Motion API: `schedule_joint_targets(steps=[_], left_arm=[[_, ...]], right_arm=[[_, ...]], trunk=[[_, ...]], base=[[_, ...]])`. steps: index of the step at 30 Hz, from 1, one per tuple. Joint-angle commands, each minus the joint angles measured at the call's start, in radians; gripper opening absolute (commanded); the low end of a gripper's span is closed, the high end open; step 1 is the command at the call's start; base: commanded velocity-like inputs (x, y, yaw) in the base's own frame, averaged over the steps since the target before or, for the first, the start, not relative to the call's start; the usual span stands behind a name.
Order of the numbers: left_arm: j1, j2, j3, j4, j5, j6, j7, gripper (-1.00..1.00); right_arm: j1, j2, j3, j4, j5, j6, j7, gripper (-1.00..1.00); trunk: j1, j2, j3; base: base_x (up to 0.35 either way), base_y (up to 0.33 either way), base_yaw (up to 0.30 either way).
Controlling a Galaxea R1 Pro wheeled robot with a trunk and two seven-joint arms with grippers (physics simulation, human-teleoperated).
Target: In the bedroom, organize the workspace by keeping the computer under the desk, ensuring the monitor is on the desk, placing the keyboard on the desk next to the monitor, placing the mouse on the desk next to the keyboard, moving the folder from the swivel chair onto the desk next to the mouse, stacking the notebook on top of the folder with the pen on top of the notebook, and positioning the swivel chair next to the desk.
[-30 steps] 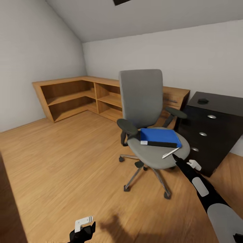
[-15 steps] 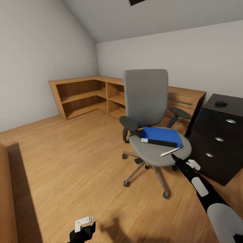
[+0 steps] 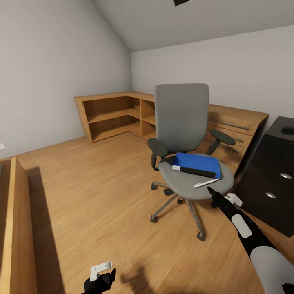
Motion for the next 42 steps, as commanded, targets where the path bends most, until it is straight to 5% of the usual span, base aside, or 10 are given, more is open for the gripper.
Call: schedule_joint_targets(steps=[1, 42], left_arm=[[-0.001, -0.001, 0.001, 0.001, 0.007, -0.003, 0.001, 1.00], [-0.001, -0.001, 0.001, 0.001, 0.007, -0.003, 0.000, 1.00]], right_arm=[[0.001, 0.001, 0.003, 0.061, -0.006, 0.009, 0.005, 1.00], [0.001, 0.001, 0.003, 0.061, -0.006, 0.006, 0.005, 1.00]], trunk=[[0.000, 0.000, -0.001], [0.000, 0.000, -0.001]], base=[[0.112, 0.000, 0.146], [0.174, 0.000, 0.008]])
